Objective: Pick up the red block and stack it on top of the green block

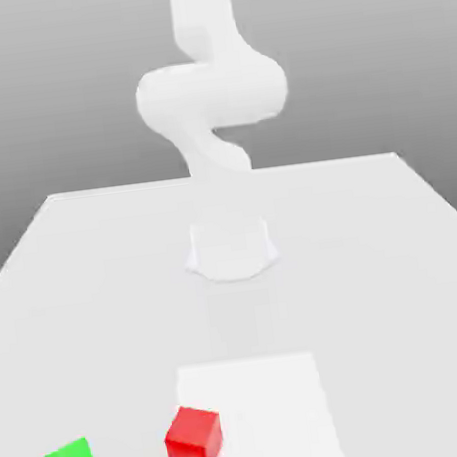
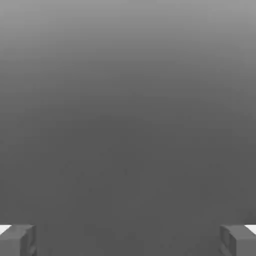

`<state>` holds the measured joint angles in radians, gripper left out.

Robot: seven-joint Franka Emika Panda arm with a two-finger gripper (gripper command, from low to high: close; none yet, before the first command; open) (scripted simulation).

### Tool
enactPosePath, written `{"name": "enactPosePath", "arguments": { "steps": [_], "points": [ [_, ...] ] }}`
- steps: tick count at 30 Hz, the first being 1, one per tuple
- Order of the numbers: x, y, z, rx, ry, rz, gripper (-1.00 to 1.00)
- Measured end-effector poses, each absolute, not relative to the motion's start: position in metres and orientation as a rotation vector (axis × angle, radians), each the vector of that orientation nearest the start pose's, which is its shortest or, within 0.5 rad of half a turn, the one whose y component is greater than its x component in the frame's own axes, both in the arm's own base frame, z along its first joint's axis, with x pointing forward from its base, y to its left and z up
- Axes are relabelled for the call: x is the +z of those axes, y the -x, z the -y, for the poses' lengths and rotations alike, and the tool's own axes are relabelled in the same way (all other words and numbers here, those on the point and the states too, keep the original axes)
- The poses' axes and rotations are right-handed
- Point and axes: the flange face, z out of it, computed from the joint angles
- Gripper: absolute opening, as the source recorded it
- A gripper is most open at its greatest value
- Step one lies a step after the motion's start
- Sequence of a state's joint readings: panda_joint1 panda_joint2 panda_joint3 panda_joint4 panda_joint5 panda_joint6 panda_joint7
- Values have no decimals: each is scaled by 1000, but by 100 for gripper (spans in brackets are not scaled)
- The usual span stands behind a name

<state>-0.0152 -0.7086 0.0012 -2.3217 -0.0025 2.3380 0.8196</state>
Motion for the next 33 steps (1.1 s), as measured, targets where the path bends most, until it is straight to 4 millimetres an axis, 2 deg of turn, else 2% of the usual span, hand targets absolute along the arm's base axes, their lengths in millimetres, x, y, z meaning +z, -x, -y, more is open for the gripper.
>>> {"name": "enactPosePath", "arguments": {
  "steps": [3,6,12,17,23,28,29,33],
  "points": [
    [618,-418,13,-836,2518,-1175,0],
    [563,-446,22,-728,2554,-1252,0],
    [446,-480,40,-502,2608,-1405,0],
    [347,-484,56,-302,2633,-1531,0],
    [231,-463,69,-50,2642,-1674,0],
    [163,-457,70,-2,2642,-1698,0],
    [151,-457,70,0,2643,-1699,-100],
    [151,-457,70,-1,2643,-1699,-100]
  ]
}}
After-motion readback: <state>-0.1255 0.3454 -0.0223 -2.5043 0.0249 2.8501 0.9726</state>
